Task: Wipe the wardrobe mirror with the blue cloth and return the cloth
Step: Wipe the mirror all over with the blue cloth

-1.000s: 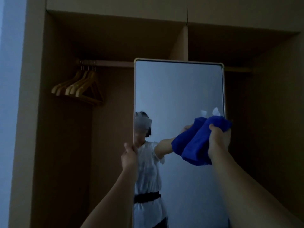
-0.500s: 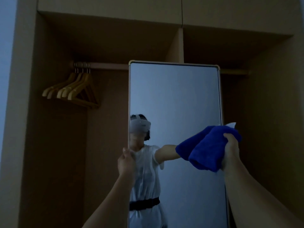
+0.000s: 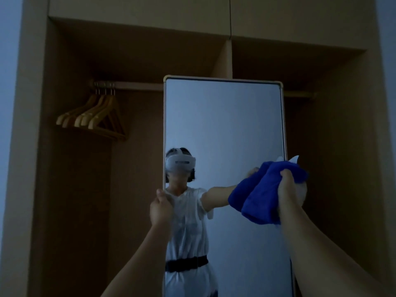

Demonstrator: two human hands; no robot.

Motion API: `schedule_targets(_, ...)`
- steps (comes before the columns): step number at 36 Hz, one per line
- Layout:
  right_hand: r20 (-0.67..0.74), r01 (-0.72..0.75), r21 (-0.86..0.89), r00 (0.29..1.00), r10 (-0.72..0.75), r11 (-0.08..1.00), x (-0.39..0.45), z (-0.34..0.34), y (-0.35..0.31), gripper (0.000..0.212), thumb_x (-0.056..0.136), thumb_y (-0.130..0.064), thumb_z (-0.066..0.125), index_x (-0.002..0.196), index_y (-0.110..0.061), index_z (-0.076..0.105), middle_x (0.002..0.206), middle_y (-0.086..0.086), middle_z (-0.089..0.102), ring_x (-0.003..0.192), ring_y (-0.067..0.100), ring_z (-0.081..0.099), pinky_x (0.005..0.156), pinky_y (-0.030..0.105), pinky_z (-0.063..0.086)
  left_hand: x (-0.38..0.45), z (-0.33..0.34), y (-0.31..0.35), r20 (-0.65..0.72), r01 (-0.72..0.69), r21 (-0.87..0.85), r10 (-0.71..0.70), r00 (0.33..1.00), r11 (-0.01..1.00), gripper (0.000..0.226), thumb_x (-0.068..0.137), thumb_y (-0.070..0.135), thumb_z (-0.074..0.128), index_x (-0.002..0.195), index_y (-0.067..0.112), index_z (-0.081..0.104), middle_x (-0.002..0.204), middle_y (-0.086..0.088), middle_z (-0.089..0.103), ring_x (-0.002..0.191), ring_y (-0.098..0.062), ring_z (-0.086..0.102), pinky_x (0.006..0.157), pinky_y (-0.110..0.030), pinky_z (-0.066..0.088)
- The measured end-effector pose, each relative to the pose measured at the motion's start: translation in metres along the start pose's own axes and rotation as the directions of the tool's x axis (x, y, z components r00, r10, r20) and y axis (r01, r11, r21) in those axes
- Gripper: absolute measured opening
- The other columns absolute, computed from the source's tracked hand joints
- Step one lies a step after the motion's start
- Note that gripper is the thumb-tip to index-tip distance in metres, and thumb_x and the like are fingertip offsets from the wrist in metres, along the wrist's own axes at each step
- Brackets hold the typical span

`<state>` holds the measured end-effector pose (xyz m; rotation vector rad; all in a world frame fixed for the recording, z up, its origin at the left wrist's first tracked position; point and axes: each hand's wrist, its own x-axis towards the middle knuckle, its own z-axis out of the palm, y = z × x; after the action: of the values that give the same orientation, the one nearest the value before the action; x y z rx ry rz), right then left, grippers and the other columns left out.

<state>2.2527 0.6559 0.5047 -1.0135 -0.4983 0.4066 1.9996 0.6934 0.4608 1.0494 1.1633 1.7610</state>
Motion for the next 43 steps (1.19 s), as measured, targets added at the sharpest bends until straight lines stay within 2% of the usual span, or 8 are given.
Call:
schedule_targets(5,-0.039,0.334,-0.392,0.925,-0.378,0.857,-0.023,0.014,-0.031,0.056,0.087,-0.042,0.058,0.134,-0.018,0.04,0.129,0.013,0.046,0.097,0.03,0.058,0.07,0.035,0.043,-0.003,-0.005,0.014,0.015,-0.073,-0.002,0.073,0.997,0.997,0.057,0.098,0.047,0.027,0.117,0.003,0.059,0.114,-0.023,0.061,0.109,-0.039,0.057,0.091,-0.047,0.046)
schedule_targets(11,0.117,0.673,-0.486,0.683,-0.721,0.558,-0.039,0.044,-0.079,0.051,0.09,-0.032,0.06,0.135,-0.016,0.041,0.117,0.006,0.059,0.095,0.022,0.061,0.07,0.028,0.038,0.005,-0.002,0.051,0.06,-0.186,-0.075,0.191,0.98,0.98,0.048,0.099,0.044,0.027,0.084,0.012,0.059,0.101,-0.02,0.064,0.089,-0.029,0.06,0.079,-0.035,0.044)
schedule_targets(14,0.103,0.681,-0.512,0.654,-0.749,0.524,-0.045,0.062,-0.095,0.05,0.089,-0.03,0.061,0.131,-0.013,0.04,0.114,0.006,0.063,0.09,0.023,0.064,0.067,0.028,0.04,0.013,0.002,0.056,0.082,-0.191,-0.072,0.196,0.977,0.979,0.049,0.099,0.044,0.025,0.099,0.01,0.06,0.094,-0.012,0.063,0.086,-0.023,0.059,0.079,-0.035,0.046)
schedule_targets(19,0.13,0.713,-0.556,0.582,-0.802,0.427,-0.051,0.09,-0.097,0.047,0.088,-0.027,0.062,0.13,-0.018,0.042,0.118,0.004,0.061,0.098,0.024,0.061,0.069,0.029,0.038,0.021,0.01,0.056,0.15,-0.136,-0.032,0.139,0.979,0.99,0.056,0.099,0.047,0.024,0.134,0.011,0.047,0.13,-0.015,0.055,0.121,-0.031,0.05,0.105,-0.046,0.039)
schedule_targets(26,0.221,0.778,-0.518,0.522,-0.824,0.355,-0.077,0.128,-0.075,0.042,0.084,-0.02,0.067,0.124,-0.021,0.052,0.11,0.003,0.062,0.098,0.022,0.053,0.068,0.03,0.041,0.031,0.008,0.049,0.138,-0.161,-0.003,0.16,0.977,0.987,0.059,0.098,0.048,0.026,0.118,0.003,0.059,0.107,-0.019,0.064,0.104,-0.033,0.06,0.084,-0.036,0.046)
schedule_targets(36,0.628,0.915,-0.375,0.135,-0.767,-0.146,-0.114,0.155,-0.05,0.055,0.09,-0.014,0.057,0.142,-0.019,0.038,0.144,0.0,0.043,0.122,0.024,0.042,0.09,0.035,0.044,0.033,0.011,0.049,0.152,-0.15,0.029,0.144,0.978,0.988,0.053,0.098,0.048,0.025,0.108,0.011,0.062,0.098,-0.01,0.066,0.095,-0.024,0.062,0.085,-0.036,0.049)
schedule_targets(40,0.617,0.909,-0.393,0.146,-0.773,-0.142,-0.109,0.151,-0.05,0.055,0.092,-0.019,0.057,0.142,-0.019,0.037,0.146,0.005,0.038,0.125,0.025,0.04,0.094,0.035,0.043,0.033,0.011,0.049,0.153,-0.156,0.034,0.149,0.977,0.987,0.053,0.098,0.048,0.025,0.114,0.012,0.06,0.104,-0.009,0.066,0.099,-0.024,0.061,0.09,-0.039,0.048)
schedule_targets(43,0.515,0.905,-0.425,0.259,-0.817,0.02,-0.106,0.147,-0.055,0.053,0.09,-0.018,0.06,0.139,-0.017,0.041,0.138,0.012,0.039,0.12,0.028,0.042,0.088,0.035,0.048,0.031,0.01,0.05,0.151,-0.163,0.042,0.155,0.976,0.986,0.056,0.098,0.047,0.025,0.121,0.008,0.058,0.113,-0.012,0.064,0.106,-0.026,0.059,0.095,-0.04,0.046)
